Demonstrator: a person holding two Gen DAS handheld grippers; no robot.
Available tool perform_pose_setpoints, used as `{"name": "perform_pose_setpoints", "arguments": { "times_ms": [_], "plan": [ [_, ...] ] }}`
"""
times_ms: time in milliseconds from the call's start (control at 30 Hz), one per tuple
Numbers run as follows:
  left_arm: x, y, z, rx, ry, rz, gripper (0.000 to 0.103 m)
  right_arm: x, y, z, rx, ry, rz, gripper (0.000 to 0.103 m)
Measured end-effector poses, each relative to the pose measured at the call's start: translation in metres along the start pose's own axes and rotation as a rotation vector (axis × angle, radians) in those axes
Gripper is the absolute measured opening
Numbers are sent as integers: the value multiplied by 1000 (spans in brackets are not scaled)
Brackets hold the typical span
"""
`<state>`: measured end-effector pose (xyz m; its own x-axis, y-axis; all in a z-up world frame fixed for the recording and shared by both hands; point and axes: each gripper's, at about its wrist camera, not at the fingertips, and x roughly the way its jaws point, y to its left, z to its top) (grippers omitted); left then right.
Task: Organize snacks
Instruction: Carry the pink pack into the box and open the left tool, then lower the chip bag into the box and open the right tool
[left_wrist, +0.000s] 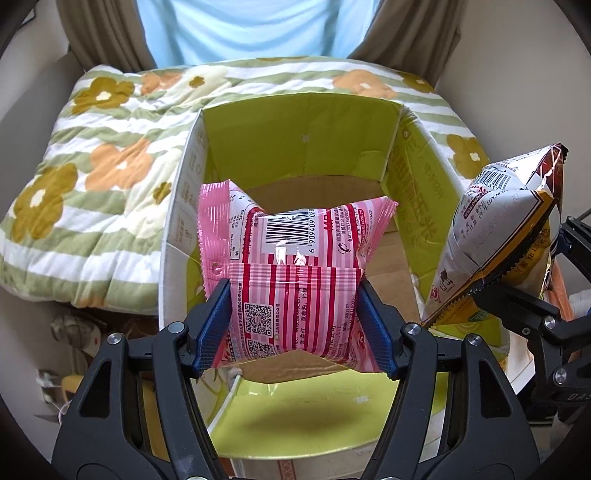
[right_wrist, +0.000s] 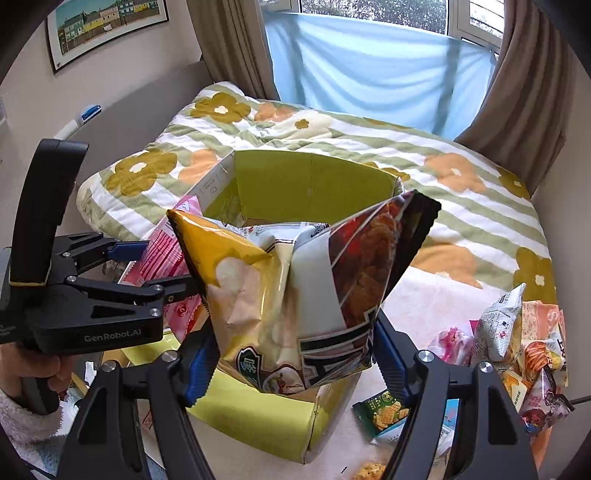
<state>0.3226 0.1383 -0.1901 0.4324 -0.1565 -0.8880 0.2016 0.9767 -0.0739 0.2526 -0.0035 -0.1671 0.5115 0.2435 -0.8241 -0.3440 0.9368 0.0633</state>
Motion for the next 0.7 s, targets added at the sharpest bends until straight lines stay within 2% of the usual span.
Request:
{"name": "perform_pose_setpoints", "arguments": {
  "times_ms": [33,100,133,167,400,533,700],
  "plan": [
    [2,1,1,-8,4,11,76,2,-1,1,-6,1,-3,71],
    [3,1,4,-21,2,29,83,4,-4,3,-19,6,-2,71],
    [2,1,5,-25,5,44,92,5,-6,4,-19,8,3,71],
    [1,1,7,-28,3,55,96,5,-8,4,-18,9,7,71],
    [-20,17,1,-98,-47,103,96,1,-10,13,-32,-10,45,71],
    [-19,29,-6,-177,-40,84,96,5,-2,14,-84,6,68,73],
    [-26,33,-15,-216,-72,107,96,15,11,13,-167,24,55,74]
  ]
}}
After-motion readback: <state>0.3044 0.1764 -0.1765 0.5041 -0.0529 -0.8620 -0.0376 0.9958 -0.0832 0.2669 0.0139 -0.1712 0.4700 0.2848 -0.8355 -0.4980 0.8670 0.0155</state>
